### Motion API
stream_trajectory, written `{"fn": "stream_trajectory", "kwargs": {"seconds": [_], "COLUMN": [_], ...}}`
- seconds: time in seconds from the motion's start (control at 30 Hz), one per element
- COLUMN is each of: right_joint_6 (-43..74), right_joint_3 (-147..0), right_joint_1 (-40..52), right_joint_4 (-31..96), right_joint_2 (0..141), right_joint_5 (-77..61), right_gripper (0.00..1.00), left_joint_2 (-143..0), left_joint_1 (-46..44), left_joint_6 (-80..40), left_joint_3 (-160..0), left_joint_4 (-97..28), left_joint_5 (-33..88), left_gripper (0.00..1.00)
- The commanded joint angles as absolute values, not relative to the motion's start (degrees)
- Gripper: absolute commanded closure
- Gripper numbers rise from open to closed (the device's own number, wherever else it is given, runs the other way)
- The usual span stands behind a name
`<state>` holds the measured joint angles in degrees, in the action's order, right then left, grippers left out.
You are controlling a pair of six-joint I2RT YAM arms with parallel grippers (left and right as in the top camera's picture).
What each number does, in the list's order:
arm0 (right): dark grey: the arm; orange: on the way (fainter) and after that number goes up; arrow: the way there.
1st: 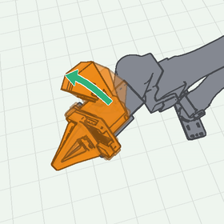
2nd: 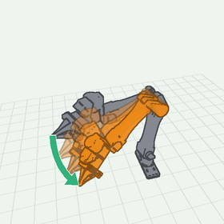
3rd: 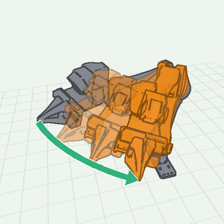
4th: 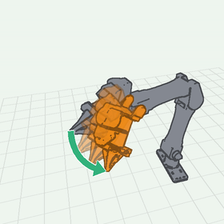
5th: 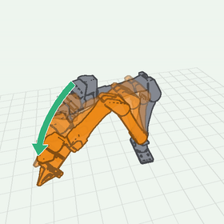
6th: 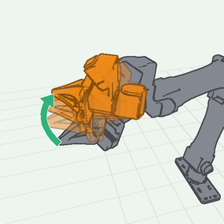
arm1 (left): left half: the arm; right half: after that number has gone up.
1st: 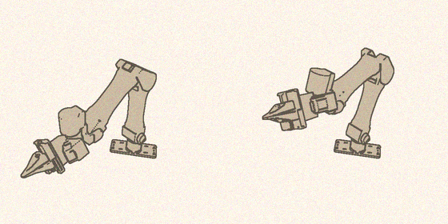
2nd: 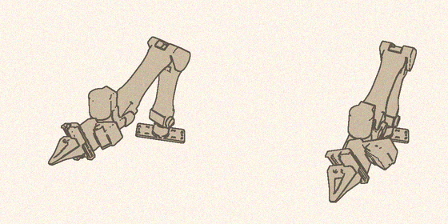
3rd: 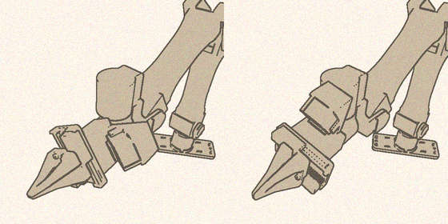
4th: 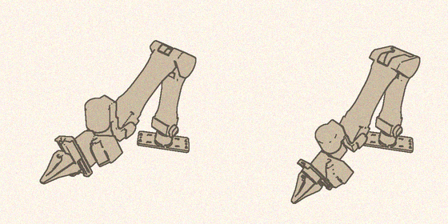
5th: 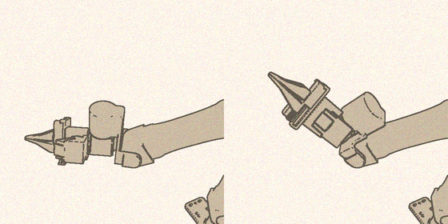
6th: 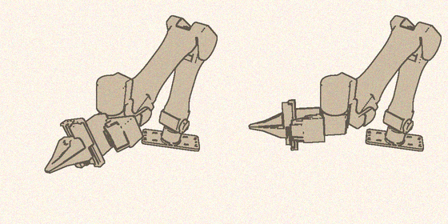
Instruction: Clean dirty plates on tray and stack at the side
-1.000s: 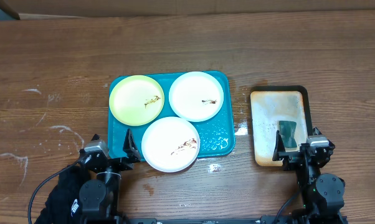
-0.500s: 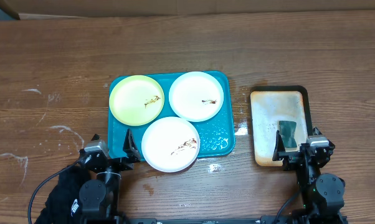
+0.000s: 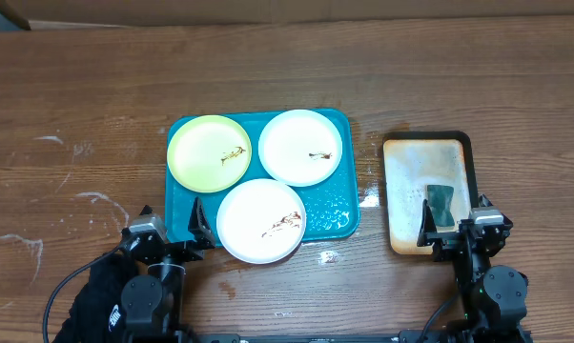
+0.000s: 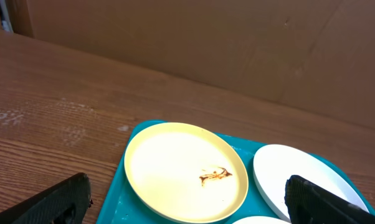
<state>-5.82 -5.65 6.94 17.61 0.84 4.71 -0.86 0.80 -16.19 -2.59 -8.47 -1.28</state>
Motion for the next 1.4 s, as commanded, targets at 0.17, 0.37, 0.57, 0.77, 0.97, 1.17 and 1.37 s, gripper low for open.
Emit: {"fn": "stream_trajectory", "kwargs": {"seconds": [0.17, 0.37, 0.57, 0.77, 0.97, 1.17, 1.37], "right_joint_6": [-5.8, -5.8, -5.8, -5.8, -5.8, -5.8, -1.0], "right_joint_3": [-5.3, -5.3, -5.3, -5.3, -5.3, -7.2, -12.1], "right_joint_1": [7.0, 7.0, 7.0, 7.0, 7.0, 7.0, 6.9], "right_joint_4": [17.2, 17.2, 17.2, 17.1, 17.0, 17.2, 22.8], "right_joint_2": [0.2, 0.2, 0.2, 0.2, 0.2, 0.2, 0.9], "right_joint_5": [4.4, 4.4, 4.4, 4.4, 4.4, 4.4, 4.8], "right_gripper": [0.00, 0.00, 0.00, 0.00, 0.00, 0.00, 0.00], "left_joint_2": [-0.3, -0.3, -0.3, -0.3, -0.3, -0.3, -0.3], "left_joint_1": [1.1, 1.1, 1.1, 1.1, 1.1, 1.1, 1.1], "left_joint_6": [-16.3, -16.3, -16.3, -16.3, -16.3, -16.3, -16.3], "left_joint_3": [-2.1, -2.1, -2.1, -2.1, -2.1, -2.1, -2.1], "left_joint_4": [-8.1, -8.1, -8.1, -8.1, -8.1, -8.1, -8.1], "left_joint_5": [-1.5, -1.5, -1.5, -1.5, -1.5, -1.5, -1.5], "left_gripper": [0.00, 0.00, 0.00, 0.00, 0.00, 0.00, 0.00]}}
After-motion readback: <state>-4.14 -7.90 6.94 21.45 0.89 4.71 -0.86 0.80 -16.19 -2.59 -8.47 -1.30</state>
